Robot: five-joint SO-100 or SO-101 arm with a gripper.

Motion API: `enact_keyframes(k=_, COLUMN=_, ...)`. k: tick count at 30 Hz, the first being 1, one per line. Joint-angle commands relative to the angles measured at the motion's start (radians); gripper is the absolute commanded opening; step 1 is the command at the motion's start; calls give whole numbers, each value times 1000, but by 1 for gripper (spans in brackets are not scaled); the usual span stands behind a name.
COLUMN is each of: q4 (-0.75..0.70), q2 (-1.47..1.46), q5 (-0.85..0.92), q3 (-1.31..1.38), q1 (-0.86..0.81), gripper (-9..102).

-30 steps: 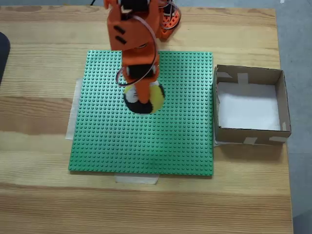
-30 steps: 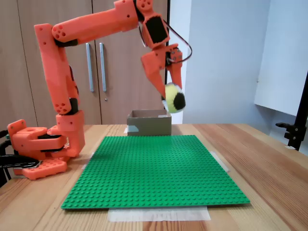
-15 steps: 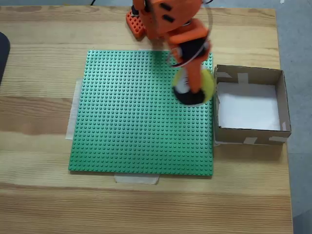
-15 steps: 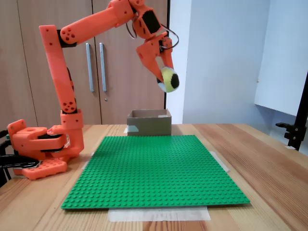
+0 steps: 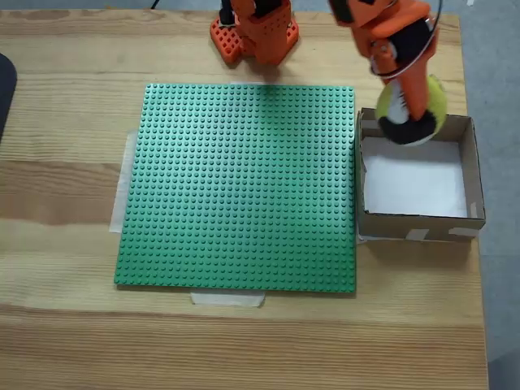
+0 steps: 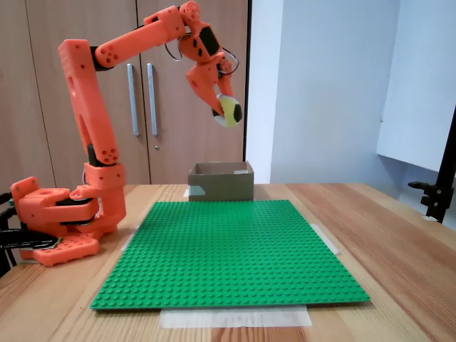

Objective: Pick the ball and put it in the box.

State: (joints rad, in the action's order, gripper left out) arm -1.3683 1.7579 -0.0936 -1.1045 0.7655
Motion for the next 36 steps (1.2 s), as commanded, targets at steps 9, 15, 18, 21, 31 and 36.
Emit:
enact_keyframes(k=9, q4=72, q2=23, q5=-20, q3=23, q1=98, gripper=-1)
enact_keyframes(k=15, q4=91, q2=23, q5=5, q3=8, q1=100, gripper=-1)
enact_keyframes(k=18, q4=94, q2=23, q5=8, q3=2, q1=101, gripper=-1)
enact_keyframes(k=21, q4=92, q2=23, q5=8, q3=-2, q1=101, gripper=-1)
enact_keyframes(k=31, q4=107, q2=34, q5=11, q3=-54, q1=104, gripper=-1)
enact_keyframes(k=36, q4=127, q2=35, q5=18, q3=-81, q1=100, gripper=-1)
